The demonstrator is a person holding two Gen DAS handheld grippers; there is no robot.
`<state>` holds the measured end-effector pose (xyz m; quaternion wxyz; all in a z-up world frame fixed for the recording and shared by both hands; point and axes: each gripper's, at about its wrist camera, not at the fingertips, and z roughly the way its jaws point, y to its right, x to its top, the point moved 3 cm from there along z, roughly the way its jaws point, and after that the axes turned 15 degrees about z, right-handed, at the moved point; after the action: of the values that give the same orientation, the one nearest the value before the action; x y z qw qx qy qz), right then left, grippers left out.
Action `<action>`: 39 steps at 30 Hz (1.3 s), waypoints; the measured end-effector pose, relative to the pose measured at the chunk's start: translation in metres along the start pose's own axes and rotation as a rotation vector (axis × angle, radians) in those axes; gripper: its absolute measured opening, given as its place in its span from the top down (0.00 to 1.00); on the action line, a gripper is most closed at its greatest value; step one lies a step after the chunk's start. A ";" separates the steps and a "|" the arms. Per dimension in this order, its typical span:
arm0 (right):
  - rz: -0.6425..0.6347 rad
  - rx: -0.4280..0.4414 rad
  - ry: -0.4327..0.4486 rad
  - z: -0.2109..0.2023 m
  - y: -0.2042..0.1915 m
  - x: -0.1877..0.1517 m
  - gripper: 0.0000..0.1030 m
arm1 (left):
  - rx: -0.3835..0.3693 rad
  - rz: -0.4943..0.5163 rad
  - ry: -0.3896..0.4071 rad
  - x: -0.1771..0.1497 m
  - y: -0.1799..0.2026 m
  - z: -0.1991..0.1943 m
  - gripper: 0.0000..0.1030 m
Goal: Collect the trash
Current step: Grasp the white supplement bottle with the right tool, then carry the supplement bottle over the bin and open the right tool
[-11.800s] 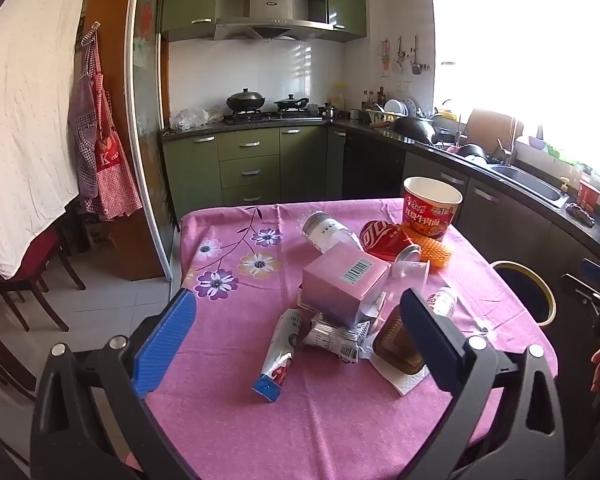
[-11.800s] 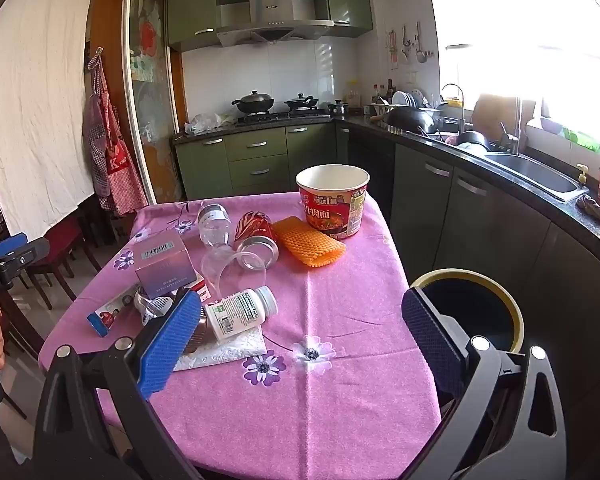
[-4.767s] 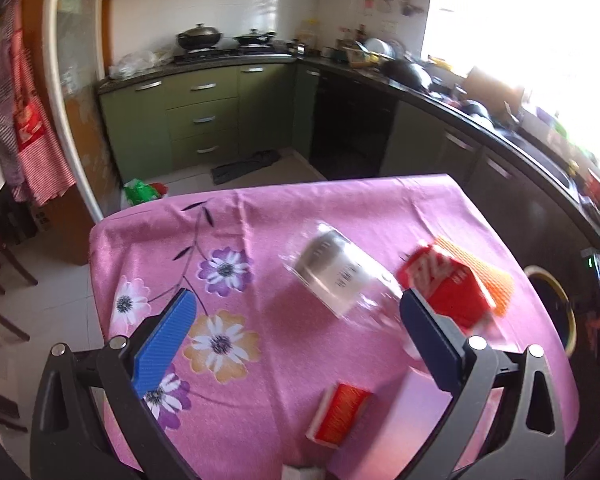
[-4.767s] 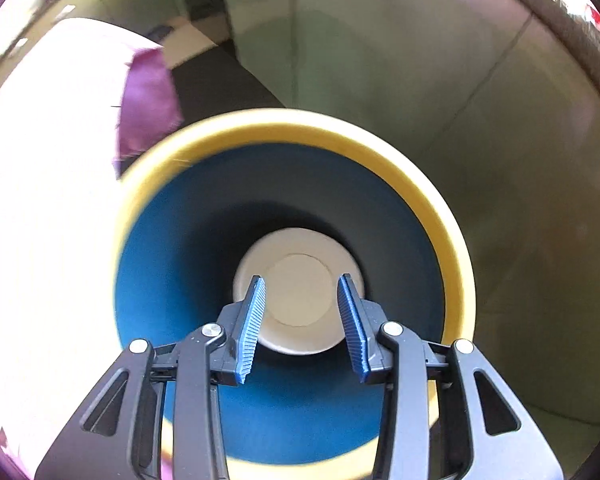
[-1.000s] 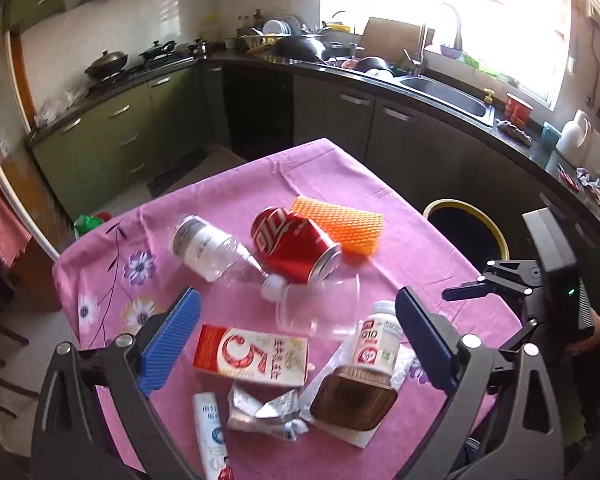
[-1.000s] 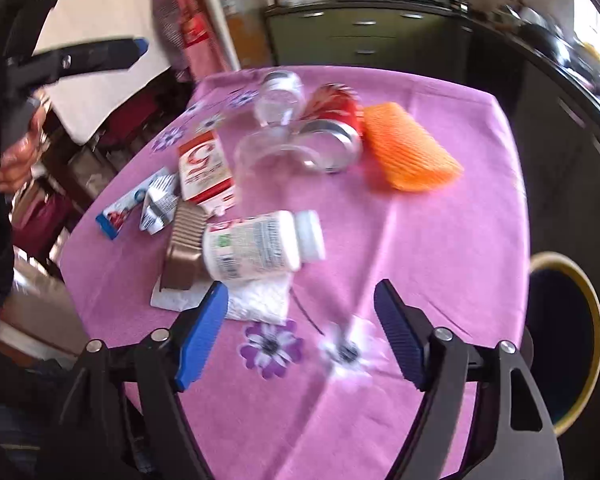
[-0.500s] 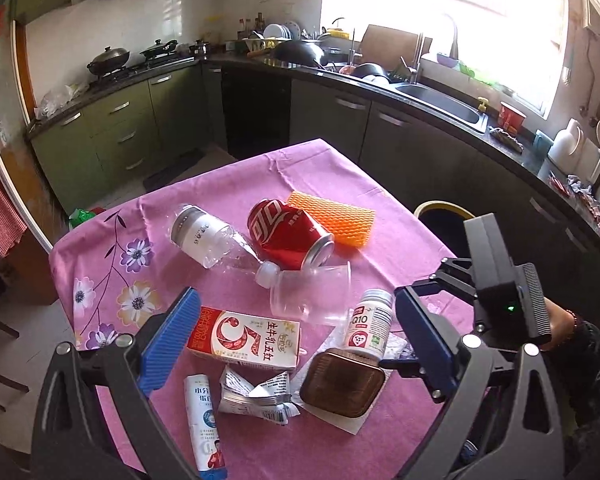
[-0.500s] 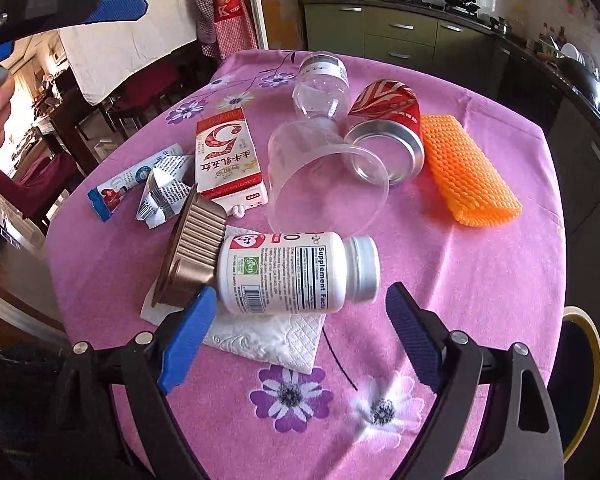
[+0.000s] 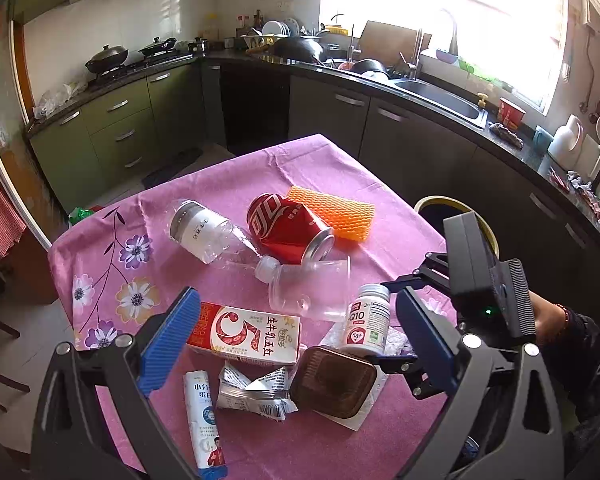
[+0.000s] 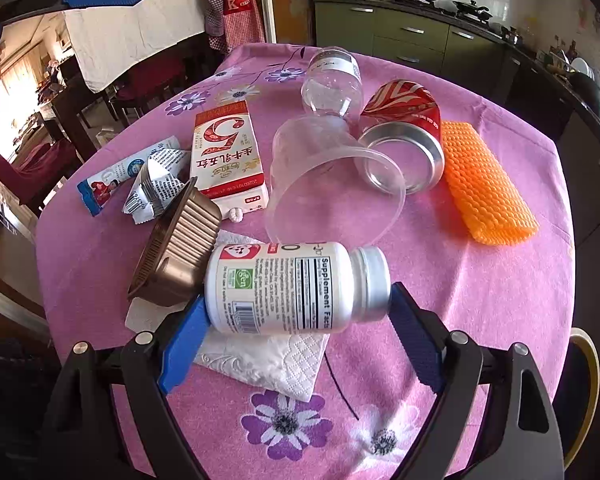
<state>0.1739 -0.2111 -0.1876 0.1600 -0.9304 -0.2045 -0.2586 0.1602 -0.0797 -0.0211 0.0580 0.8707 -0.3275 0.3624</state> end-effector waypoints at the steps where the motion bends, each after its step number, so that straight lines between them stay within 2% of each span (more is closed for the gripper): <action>1: 0.003 0.006 -0.004 0.002 0.001 0.000 0.17 | 0.001 -0.002 0.000 -0.001 -0.001 0.000 0.09; 14: 0.052 0.020 0.012 -0.007 0.011 -0.002 0.19 | 0.007 -0.004 -0.015 -0.005 -0.004 0.001 0.09; 23: 0.109 -0.010 0.076 -0.052 0.033 -0.011 0.19 | -0.028 0.052 -0.027 0.000 0.013 0.006 0.09; 26: 0.169 -0.082 0.123 -0.084 0.064 -0.016 0.19 | -0.043 0.073 -0.037 -0.001 0.020 0.009 0.09; 31: 0.362 -0.237 0.146 -0.125 0.149 -0.035 0.19 | -0.069 0.108 -0.048 -0.004 0.033 0.014 0.09; 33: 0.450 -0.320 0.123 -0.129 0.191 -0.048 0.19 | -0.077 0.114 -0.055 -0.006 0.036 0.016 0.09; 36: 0.530 -0.397 0.066 -0.121 0.240 -0.066 0.19 | -0.082 0.119 -0.063 -0.007 0.038 0.019 0.09; 39: 0.565 -0.424 0.003 -0.102 0.265 -0.077 0.19 | -0.082 0.124 -0.073 -0.007 0.040 0.021 0.09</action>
<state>0.1947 -0.5046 -0.1975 0.0289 -0.9624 0.1195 -0.2423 0.1444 -0.1137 -0.0466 0.0590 0.8582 -0.3972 0.3198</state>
